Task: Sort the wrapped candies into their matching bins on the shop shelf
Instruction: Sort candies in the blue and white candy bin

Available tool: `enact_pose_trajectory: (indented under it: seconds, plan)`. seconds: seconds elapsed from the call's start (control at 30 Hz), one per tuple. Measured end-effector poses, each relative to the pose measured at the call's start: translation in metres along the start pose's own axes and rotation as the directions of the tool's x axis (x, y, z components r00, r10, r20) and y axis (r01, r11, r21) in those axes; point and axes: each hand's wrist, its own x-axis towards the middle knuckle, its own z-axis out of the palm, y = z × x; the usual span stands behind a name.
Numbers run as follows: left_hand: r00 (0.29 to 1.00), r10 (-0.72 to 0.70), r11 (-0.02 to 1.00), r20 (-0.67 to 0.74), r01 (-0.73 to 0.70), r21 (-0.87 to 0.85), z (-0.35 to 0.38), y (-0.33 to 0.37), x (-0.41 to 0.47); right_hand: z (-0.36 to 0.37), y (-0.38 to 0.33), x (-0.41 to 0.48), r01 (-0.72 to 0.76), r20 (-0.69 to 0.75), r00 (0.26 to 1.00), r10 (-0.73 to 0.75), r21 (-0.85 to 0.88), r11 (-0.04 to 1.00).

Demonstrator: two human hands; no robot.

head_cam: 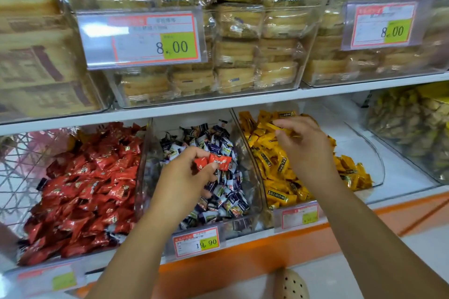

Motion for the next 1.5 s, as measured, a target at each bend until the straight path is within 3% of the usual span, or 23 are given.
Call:
enact_pose_trajectory:
  seconds: [0.03, 0.17, 0.33, 0.4, 0.47, 0.53, 0.57, 0.67, 0.77, 0.9, 1.07, 1.1, 1.17, 1.23, 1.3, 1.33, 1.4, 1.5]
  plan:
    - [1.0, 0.002, 1.0, 0.008, -0.002, 0.01, 0.002, 0.001, 0.0, -0.003, 0.014, 0.006, 0.01, 0.005, 1.0, -0.01, -0.103, 0.995]
    - [0.997, 0.083, 0.989, -0.004, -0.082, 0.12, 0.001, 0.006, -0.005, -0.004, 0.058, 0.01, -0.008, 0.328, 0.935, 0.137, -0.366, 0.931]
    - [0.979, 0.151, 0.976, -0.136, -0.126, 0.177, -0.028, -0.005, -0.016, -0.013, 0.006, -0.002, 0.057, 0.086, 0.995, -0.046, -0.126, 0.99]
    - [0.97, 0.145, 0.98, -0.194, -0.113, 0.166, -0.041, -0.013, -0.023, 0.0, -0.028, -0.019, 0.048, 0.23, 0.971, -0.061, 0.063, 0.997]
    - [0.954, 0.149, 0.983, -0.259, -0.113, 0.147, -0.052, -0.018, -0.031, 0.029, -0.045, -0.037, 0.0, 0.493, 0.869, -0.048, 0.096, 0.995]
    - [0.943, 0.142, 0.986, -0.3, -0.11, 0.121, -0.063, -0.023, -0.035, 0.06, -0.047, -0.042, -0.013, 0.679, 0.732, 0.059, -0.072, 0.997]
    - [0.943, 0.132, 0.989, -0.305, -0.103, 0.11, -0.068, -0.026, -0.036, 0.074, -0.047, -0.04, -0.024, 0.703, 0.695, 0.152, -0.188, 0.982]
    - [0.952, 0.152, 0.984, -0.264, -0.122, 0.128, -0.084, -0.035, -0.036, 0.106, -0.04, -0.029, -0.128, 0.62, 0.675, 0.4, -0.435, 0.891]
    - [0.965, 0.153, 0.984, -0.212, -0.129, 0.123, -0.087, -0.043, -0.033, 0.132, -0.034, -0.027, -0.093, 0.631, 0.618, 0.469, -0.534, 0.84]
    - [0.978, 0.113, 0.988, -0.174, -0.093, 0.122, -0.087, -0.044, -0.027, 0.143, -0.031, -0.035, 0.087, 0.753, 0.525, 0.396, -0.511, 0.855]
    - [0.979, 0.105, 0.971, -0.174, -0.063, 0.231, -0.089, -0.044, -0.021, 0.102, -0.042, -0.042, 0.127, 0.899, 0.402, 0.176, -0.245, 0.961]
    - [0.979, 0.101, 0.967, -0.176, -0.055, 0.249, -0.089, -0.044, -0.021, 0.094, -0.047, -0.04, 0.116, 0.892, 0.424, 0.157, -0.225, 0.967]
    - [0.978, 0.095, 0.96, -0.184, -0.041, 0.276, -0.087, -0.042, -0.021, 0.089, -0.051, -0.032, 0.07, 0.797, 0.583, 0.157, -0.242, 0.968]
    - [0.975, 0.099, 0.954, -0.198, -0.037, 0.297, -0.086, -0.042, -0.022, 0.101, -0.049, -0.022, -0.105, 0.641, 0.712, 0.287, -0.307, 0.946]
    - [0.975, 0.087, 0.953, -0.204, -0.022, 0.302, -0.086, -0.044, -0.021, 0.126, -0.047, -0.019, -0.299, 0.55, 0.679, 0.486, -0.397, 0.867]
    - [0.978, 0.081, 0.955, -0.192, -0.021, 0.294, -0.086, -0.046, -0.021, 0.141, -0.044, -0.02, -0.306, 0.548, 0.641, 0.537, -0.46, 0.834]
    - [0.986, 0.088, 0.962, -0.141, -0.048, 0.269, -0.087, -0.048, -0.021, 0.165, -0.039, -0.026, -0.198, 0.571, 0.608, 0.552, -0.564, 0.802]
    - [0.99, 0.12, 0.954, -0.068, -0.096, 0.283, -0.087, -0.049, -0.021, 0.163, -0.038, -0.038, 0.017, 0.714, 0.541, 0.443, -0.537, 0.844]
